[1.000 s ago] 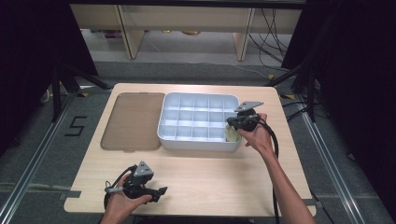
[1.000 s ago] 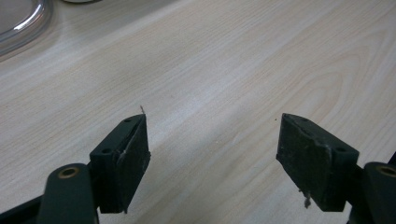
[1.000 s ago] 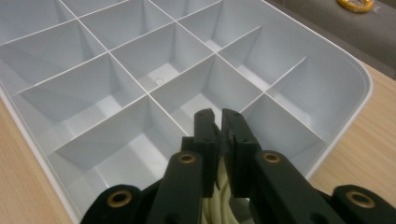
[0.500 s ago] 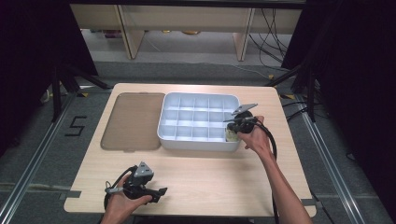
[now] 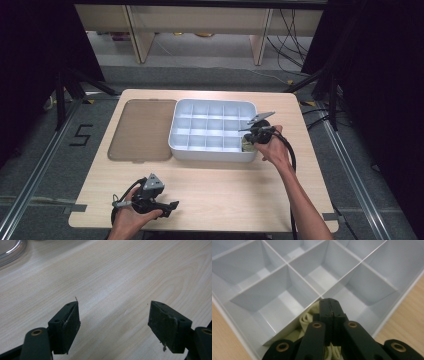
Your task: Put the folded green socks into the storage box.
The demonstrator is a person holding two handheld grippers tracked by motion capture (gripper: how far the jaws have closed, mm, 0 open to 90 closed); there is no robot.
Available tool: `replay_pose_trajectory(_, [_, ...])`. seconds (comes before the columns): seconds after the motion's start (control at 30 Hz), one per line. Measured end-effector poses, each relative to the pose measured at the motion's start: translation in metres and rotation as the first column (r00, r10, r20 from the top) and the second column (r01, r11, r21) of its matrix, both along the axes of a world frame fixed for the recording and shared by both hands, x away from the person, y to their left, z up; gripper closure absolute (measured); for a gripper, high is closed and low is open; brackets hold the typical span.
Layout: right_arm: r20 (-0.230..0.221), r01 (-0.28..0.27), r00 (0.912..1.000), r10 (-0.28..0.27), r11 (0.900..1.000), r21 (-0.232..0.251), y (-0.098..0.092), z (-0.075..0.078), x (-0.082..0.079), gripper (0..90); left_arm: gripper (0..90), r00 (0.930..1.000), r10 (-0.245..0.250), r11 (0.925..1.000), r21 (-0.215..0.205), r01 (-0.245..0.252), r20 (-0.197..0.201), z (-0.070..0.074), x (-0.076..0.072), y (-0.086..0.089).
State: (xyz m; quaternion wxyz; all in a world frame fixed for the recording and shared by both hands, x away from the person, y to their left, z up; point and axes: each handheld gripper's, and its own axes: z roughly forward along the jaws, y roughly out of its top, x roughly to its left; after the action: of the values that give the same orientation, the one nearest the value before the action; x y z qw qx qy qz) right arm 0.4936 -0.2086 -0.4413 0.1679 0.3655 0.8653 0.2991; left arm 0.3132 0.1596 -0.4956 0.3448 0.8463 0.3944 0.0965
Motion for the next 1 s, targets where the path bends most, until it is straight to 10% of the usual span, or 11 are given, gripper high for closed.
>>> replay_pose_trajectory(0.17, [-0.004,0.008,1.0000,-0.008,1.000,-0.021,-0.008,0.014,-0.005,90.0,24.5,0.9998,0.015,0.9998,-0.011,-0.015,-0.011,-0.001,-0.001,-0.002])
replay_pose_trajectory(0.73, [-0.112,-0.014,0.9937,-0.008,0.981,-0.191,0.007,-0.008,0.001,90.0,24.5,1.0000,0.002,1.0000,-0.001,-0.002,-0.005,0.001,-0.001,0.000])
replay_pose_trajectory(1.0, [-0.066,0.007,0.9977,-0.013,0.996,-0.093,-0.005,0.007,-0.002,88.5,24.6,0.9999,0.003,1.0000,0.004,-0.003,-0.011,0.001,0.000,0.000])
